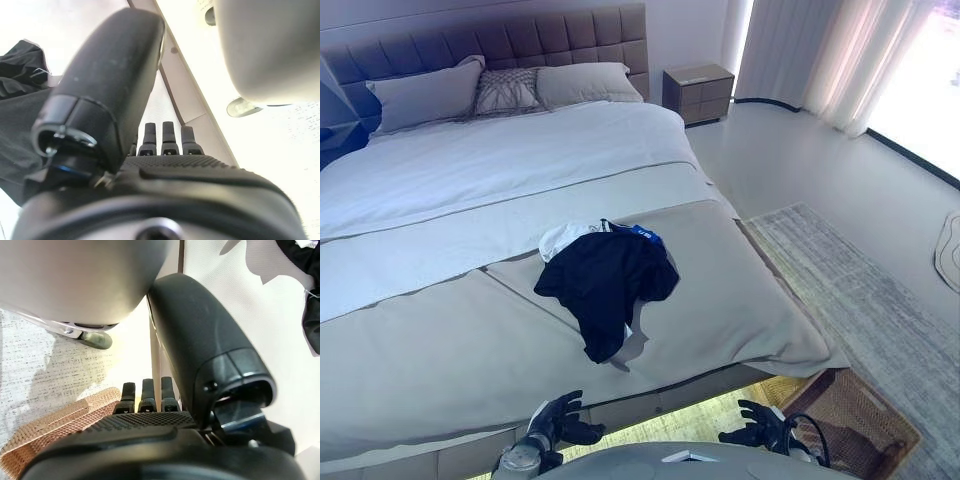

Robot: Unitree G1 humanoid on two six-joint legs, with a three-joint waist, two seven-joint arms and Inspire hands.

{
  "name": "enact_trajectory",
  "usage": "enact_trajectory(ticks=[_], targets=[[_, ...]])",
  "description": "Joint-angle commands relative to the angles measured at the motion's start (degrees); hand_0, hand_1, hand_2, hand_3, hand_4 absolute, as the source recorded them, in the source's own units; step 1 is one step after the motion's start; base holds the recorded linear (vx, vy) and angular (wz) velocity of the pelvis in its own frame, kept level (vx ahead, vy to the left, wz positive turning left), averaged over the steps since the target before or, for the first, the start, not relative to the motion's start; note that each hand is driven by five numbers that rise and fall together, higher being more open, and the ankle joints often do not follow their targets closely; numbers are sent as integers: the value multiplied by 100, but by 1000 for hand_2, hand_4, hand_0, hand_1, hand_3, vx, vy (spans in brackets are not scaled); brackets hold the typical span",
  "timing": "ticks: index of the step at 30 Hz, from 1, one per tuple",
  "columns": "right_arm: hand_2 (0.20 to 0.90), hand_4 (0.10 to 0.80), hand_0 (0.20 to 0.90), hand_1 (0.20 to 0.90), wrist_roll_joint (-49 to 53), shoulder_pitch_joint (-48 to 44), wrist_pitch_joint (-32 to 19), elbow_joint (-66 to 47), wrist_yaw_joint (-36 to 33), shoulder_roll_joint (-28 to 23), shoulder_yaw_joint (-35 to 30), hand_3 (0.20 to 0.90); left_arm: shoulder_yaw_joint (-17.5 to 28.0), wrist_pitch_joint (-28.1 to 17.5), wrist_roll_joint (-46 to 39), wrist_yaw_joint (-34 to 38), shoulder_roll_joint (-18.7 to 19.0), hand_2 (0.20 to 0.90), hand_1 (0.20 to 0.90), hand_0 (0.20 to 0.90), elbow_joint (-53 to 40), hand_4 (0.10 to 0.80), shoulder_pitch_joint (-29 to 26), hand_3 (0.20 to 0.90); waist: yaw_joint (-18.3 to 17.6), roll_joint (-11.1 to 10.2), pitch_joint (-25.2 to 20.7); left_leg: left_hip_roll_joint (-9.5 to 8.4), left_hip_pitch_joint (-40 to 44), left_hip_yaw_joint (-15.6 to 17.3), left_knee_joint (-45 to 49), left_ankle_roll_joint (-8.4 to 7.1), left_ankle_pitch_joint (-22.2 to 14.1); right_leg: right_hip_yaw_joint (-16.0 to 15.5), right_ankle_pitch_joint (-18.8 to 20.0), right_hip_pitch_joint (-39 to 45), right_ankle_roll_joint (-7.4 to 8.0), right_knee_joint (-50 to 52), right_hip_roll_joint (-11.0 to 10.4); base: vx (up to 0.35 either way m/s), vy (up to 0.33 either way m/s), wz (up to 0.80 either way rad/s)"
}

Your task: Pick up the clothes from the bed and place them into the basket

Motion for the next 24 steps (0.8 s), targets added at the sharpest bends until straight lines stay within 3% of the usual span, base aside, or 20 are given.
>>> enact_trajectory(ticks=[1,6,9,15,24], targets=[[900,800,900,900,-11,-382,-163,250,-105,180,25,900,8,-52,159,75,-52,900,900,900,185,800,-421,900,-22,-250,185,-411,191,-94,101,206,-749,194,-440,126,45,261,-33,0,0,0],[900,800,900,900,-16,-373,-27,284,92,186,34,900,40,-126,100,160,-20,900,900,900,205,800,-400,900,-29,-243,175,-397,195,-80,97,196,-744,190,-437,134,46,251,-37,0,0,0],[900,800,900,900,-155,-387,82,351,200,186,90,900,-5,215,361,-129,-13,900,900,900,228,800,-396,900,-10,-239,200,-388,164,-89,108,189,-725,179,-432,101,46,279,-43,0,0,0],[900,800,900,900,-271,-446,298,349,85,133,191,900,-128,229,466,-94,6,900,900,900,236,800,-458,900,-21,-225,216,-382,166,-82,89,192,-719,168,-433,91,46,278,-44,0,0,0],[900,800,900,900,-623,-563,148,194,-861,63,312,900,-331,225,623,-21,56,900,900,900,122,800,-531,900,0,-155,268,-411,117,-103,93,199,-703,125,-446,54,47,304,-71,0,0,0]])
